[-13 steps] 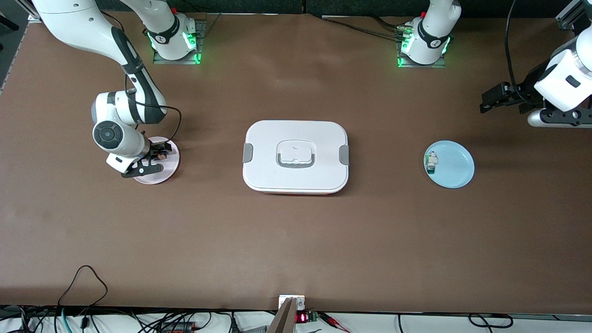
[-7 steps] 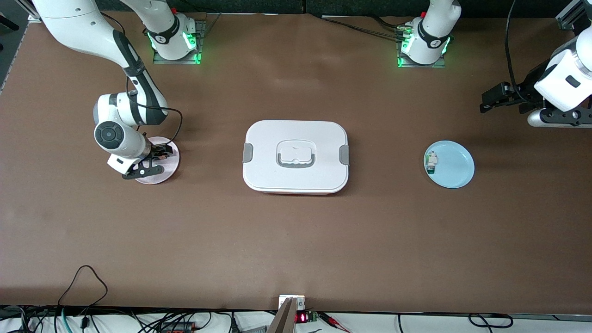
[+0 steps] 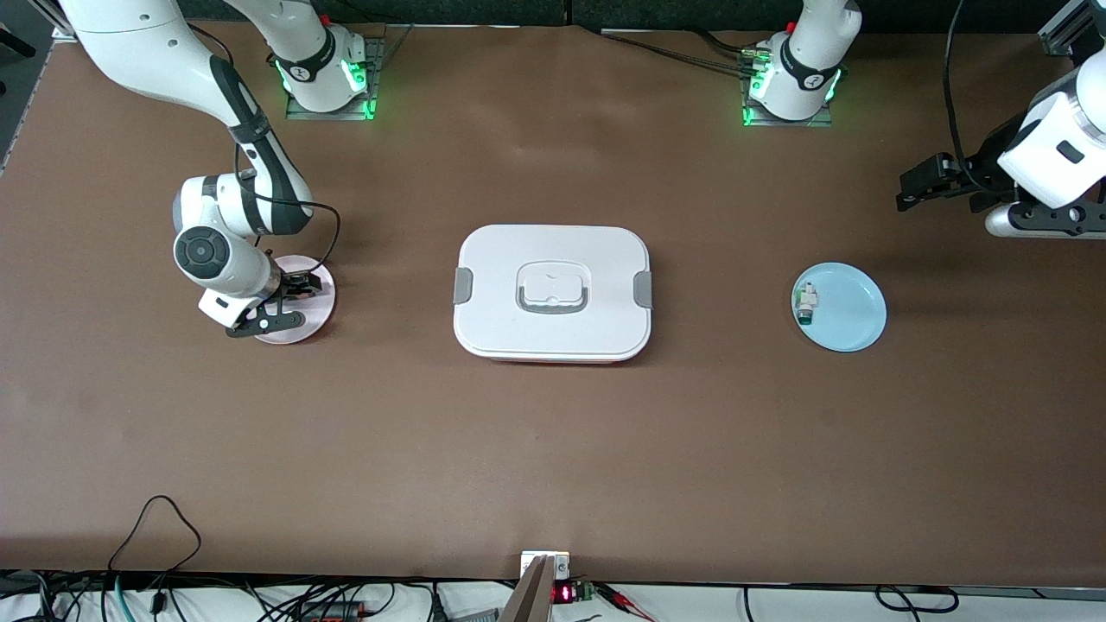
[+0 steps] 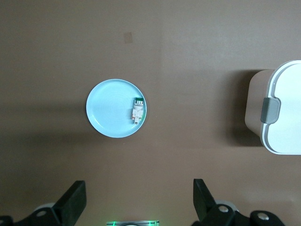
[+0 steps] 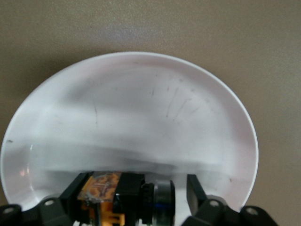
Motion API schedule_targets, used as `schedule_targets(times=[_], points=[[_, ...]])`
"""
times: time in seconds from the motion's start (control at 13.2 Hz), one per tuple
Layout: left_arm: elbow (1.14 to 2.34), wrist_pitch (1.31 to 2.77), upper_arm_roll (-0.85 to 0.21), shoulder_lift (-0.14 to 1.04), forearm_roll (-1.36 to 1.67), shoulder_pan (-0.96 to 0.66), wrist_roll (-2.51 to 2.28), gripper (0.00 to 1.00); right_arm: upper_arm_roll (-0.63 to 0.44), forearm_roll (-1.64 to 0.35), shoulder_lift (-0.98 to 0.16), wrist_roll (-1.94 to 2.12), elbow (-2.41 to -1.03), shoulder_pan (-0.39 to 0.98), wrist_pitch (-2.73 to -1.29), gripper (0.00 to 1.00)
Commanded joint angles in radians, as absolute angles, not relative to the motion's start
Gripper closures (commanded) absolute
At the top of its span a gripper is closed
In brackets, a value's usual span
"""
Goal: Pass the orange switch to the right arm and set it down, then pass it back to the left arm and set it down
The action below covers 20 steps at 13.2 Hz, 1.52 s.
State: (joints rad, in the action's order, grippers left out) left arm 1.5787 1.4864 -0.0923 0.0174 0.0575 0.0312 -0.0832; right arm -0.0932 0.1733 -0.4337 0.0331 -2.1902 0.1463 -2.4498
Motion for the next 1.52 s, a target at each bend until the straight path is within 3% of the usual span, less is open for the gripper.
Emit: schedule_targets(times=[0.0, 0.15, 0.38, 0.83, 1.29, 1.44], points=[[1.560, 1.480, -0.094, 0.025, 0.075, 0.041, -0.054, 0.00, -0.087, 0.172, -0.431, 0.041, -2.191, 0.138, -2.457, 0.37], [1.559, 1.480, -0.094, 0.025, 0.075, 0.041, -0.054, 0.00, -0.078, 0.172, -0.428, 0.041, -2.191, 0.140, -2.457, 0.55], [1.559, 1.479, -0.094, 0.025, 0.075, 0.041, -0.060, 0.00, -0.057, 0.169, -0.402, 0.040, -2.184, 0.138, -2.454, 0.65], [1.559, 1.480, -0.094, 0.025, 0.075, 0.040, -0.067, 0.00, -0.009, 0.064, -0.319, 0.058, -2.008, 0.138, -2.237, 0.66], [1.559, 1.479, -0.095, 0.025, 0.075, 0.040, -0.067, 0.00, 0.054, 0.058, -0.252, 0.120, -1.824, 0.137, -2.142, 0.66], [1.559, 1.479, -0.095, 0.025, 0.075, 0.040, -0.067, 0.00, 0.081, -0.070, -0.233, 0.167, -1.748, 0.138, -2.087, 0.66]])
